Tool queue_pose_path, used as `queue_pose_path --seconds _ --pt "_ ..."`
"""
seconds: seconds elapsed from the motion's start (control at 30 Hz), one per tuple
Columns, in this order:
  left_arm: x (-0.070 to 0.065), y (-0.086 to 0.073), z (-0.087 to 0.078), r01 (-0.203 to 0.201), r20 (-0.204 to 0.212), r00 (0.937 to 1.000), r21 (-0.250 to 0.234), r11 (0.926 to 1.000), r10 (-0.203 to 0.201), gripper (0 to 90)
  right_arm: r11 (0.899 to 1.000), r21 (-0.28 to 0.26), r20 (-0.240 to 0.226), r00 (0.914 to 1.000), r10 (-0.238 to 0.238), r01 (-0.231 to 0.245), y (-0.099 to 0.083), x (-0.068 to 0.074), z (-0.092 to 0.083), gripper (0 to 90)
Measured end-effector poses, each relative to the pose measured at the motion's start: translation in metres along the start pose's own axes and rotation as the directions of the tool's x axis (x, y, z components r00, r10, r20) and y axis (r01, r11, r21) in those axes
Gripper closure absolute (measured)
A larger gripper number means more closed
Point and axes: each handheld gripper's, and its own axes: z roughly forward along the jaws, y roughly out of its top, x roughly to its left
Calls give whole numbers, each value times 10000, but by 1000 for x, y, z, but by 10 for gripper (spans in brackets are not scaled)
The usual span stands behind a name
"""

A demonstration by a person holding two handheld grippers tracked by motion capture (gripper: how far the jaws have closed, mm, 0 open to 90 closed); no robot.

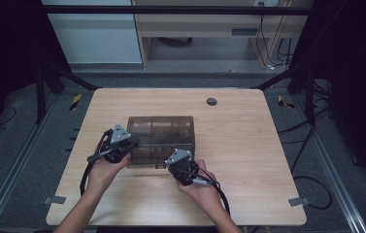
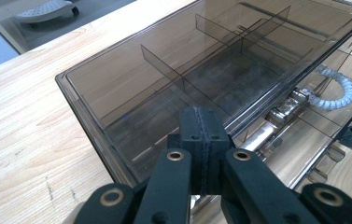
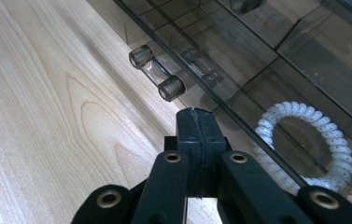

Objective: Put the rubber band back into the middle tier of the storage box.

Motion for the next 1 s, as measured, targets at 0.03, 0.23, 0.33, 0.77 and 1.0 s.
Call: queue_pose_path --seconds 0.03,0.23,0.33,0.77,1.0 --pt "0 0 0 -1 -1 10000 -3 10000 1 897 10000 24 -14 10000 -11 11 0 0 0 900" --pt "0 0 0 -24 -3 10000 4 10000 24 897 10000 -12 -8 10000 -6 6 1 -1 2 900" --pt "0 0 0 -21 4 10000 4 10000 21 897 10000 -48 13 10000 13 -13 1 -2 2 900" --pt "0 0 0 -19 11 10000 7 10000 19 898 9999 -60 42 9999 105 -104 2 -3 2 900" --pt "0 0 0 -25 9 10000 31 10000 25 898 9999 -73 48 10000 80 -80 2 -4 3 900"
